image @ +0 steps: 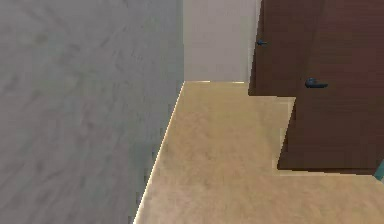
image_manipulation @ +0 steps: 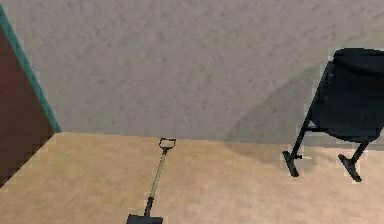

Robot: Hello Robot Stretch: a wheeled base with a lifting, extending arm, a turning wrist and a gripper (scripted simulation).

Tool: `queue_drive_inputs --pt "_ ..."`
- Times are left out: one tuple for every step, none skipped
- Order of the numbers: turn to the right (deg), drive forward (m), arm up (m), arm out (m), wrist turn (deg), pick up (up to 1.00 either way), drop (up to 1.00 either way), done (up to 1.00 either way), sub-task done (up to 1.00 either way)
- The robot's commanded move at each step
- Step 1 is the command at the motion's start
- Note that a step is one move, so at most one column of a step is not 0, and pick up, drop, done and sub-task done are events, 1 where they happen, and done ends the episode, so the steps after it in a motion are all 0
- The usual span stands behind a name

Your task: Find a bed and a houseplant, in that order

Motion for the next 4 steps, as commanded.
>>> queue_drive_inputs --pt "0.0 0.60 0.00 0.00 0.0 0.00 0.00 0.00 0.00" --pt "12.0 0.00 0.00 0.00 0.0 0.00 0.00 0.00 0.00" --pt "0.0 1.00 0.00 0.00 0.0 0.00 0.00 0.00 0.00" --pt "9.0 0.00 0.00 0.00 0.0 0.00 0.00 0.00 0.00"
